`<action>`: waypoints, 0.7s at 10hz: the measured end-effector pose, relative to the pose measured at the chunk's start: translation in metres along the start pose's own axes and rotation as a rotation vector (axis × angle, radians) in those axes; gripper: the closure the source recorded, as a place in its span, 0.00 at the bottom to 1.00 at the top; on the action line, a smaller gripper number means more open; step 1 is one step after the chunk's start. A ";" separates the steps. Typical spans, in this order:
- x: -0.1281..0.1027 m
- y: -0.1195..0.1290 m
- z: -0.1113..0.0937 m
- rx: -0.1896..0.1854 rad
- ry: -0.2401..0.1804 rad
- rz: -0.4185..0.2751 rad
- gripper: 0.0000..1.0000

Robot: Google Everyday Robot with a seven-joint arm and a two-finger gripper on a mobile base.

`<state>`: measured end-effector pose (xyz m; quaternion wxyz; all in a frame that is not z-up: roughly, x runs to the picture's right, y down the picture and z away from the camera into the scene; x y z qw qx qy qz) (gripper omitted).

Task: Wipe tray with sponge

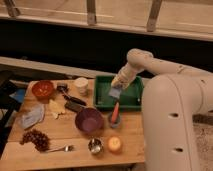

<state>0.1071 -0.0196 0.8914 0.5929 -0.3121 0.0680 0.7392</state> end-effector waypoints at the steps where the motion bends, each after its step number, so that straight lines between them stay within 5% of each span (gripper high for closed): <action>1: 0.001 0.000 0.001 -0.015 -0.003 -0.007 1.00; 7: 0.011 0.002 0.017 0.001 -0.005 0.022 1.00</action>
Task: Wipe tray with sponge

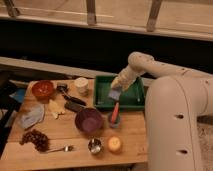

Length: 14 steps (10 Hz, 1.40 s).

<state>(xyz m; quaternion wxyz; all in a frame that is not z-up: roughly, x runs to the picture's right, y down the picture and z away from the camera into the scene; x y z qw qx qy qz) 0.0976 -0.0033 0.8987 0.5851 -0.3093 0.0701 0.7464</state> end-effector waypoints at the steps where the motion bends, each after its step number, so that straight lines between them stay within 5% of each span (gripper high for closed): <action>1: 0.003 -0.006 0.008 0.010 -0.005 0.021 1.00; 7: -0.021 0.001 0.030 0.012 -0.033 0.039 1.00; 10: -0.014 0.010 0.041 0.010 -0.002 0.018 1.00; 14: 0.001 -0.018 0.041 0.078 0.041 0.061 1.00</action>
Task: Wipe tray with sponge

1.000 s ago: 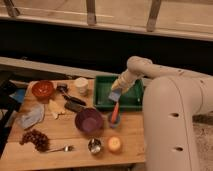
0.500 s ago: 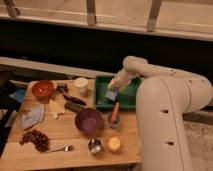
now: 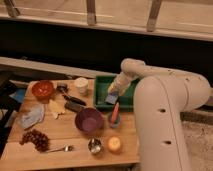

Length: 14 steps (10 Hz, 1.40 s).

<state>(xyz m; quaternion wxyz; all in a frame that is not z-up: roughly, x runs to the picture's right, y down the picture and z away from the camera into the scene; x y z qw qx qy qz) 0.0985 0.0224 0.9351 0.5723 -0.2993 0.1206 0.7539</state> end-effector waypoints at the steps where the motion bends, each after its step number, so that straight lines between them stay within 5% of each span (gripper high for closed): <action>1: -0.007 -0.010 -0.005 0.018 -0.011 0.016 1.00; 4: -0.042 -0.024 -0.013 0.058 -0.051 0.047 1.00; 8: -0.058 0.004 -0.003 -0.010 -0.074 0.030 1.00; 11: -0.035 0.028 0.002 -0.065 -0.048 -0.035 1.00; 14: -0.002 0.034 0.004 -0.025 -0.005 -0.084 1.00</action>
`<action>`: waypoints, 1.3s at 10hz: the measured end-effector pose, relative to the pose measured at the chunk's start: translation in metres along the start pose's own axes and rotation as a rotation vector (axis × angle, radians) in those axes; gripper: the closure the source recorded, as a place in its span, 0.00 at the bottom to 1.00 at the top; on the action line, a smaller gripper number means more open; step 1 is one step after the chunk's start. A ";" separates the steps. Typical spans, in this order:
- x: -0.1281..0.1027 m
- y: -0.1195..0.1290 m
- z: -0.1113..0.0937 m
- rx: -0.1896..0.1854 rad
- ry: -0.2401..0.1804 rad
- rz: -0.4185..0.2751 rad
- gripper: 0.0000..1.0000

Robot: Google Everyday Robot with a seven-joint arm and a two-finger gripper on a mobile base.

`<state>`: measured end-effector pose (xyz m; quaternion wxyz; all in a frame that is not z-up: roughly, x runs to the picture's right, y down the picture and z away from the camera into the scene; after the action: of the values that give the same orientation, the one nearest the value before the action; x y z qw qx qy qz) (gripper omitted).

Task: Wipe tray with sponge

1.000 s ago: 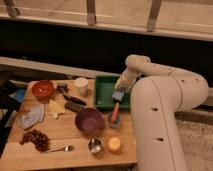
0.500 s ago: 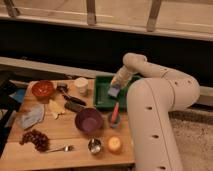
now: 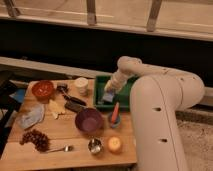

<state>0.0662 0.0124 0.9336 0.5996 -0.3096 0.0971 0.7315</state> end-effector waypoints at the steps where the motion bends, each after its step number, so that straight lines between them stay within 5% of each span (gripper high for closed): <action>1: 0.004 -0.008 -0.002 0.011 0.003 0.014 1.00; 4: -0.013 -0.037 -0.016 0.010 -0.043 0.088 1.00; 7: -0.054 -0.042 -0.020 -0.034 -0.104 0.130 1.00; 10: -0.062 -0.004 -0.003 -0.065 -0.086 0.068 1.00; 13: -0.026 0.019 0.008 -0.045 -0.027 -0.011 1.00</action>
<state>0.0479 -0.0102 0.9506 0.5979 -0.3137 0.0706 0.7343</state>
